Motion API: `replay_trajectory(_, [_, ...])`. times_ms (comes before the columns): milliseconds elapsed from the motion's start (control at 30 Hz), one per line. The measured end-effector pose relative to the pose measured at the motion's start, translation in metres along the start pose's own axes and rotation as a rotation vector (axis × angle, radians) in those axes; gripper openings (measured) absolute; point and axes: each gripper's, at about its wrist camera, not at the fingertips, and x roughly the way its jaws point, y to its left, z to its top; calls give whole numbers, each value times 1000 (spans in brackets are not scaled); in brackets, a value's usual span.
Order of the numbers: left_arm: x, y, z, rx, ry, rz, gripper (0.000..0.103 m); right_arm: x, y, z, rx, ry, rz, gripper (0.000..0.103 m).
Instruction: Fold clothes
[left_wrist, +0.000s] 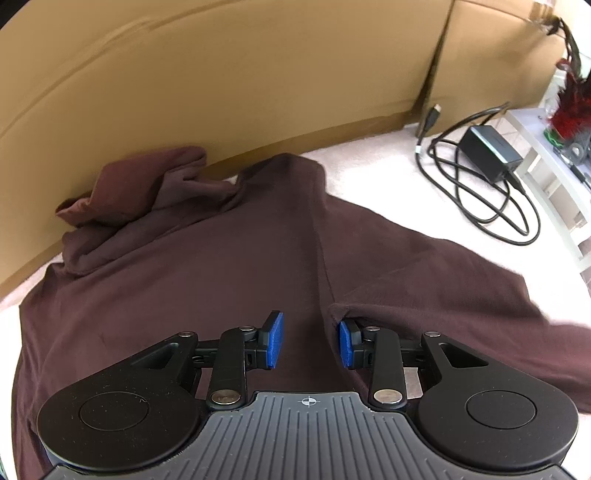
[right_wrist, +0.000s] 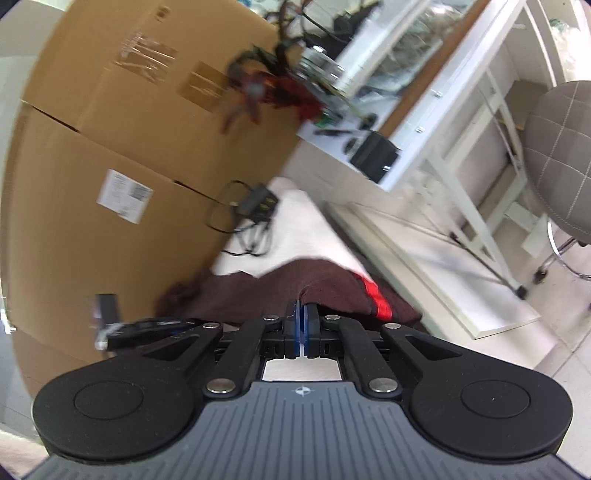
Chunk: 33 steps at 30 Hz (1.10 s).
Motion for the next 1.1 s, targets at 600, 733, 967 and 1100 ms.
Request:
replay_trajectory(600, [5, -12, -13, 66, 57, -107, 52, 24, -15, -37, -141, 269, -257, 6])
replay_trajectory(733, [-2, -28, -27, 100, 65, -192, 56, 11, 16, -22, -202, 198, -170, 12])
replay_trajectory(967, [-41, -25, -64, 20, 45, -348, 65, 74, 63, -10, -361, 218, -71, 32])
replay_trajectory(1100, [-60, -6, -89, -91, 58, -414, 67, 132, 94, -7, -463, 238, -20, 32])
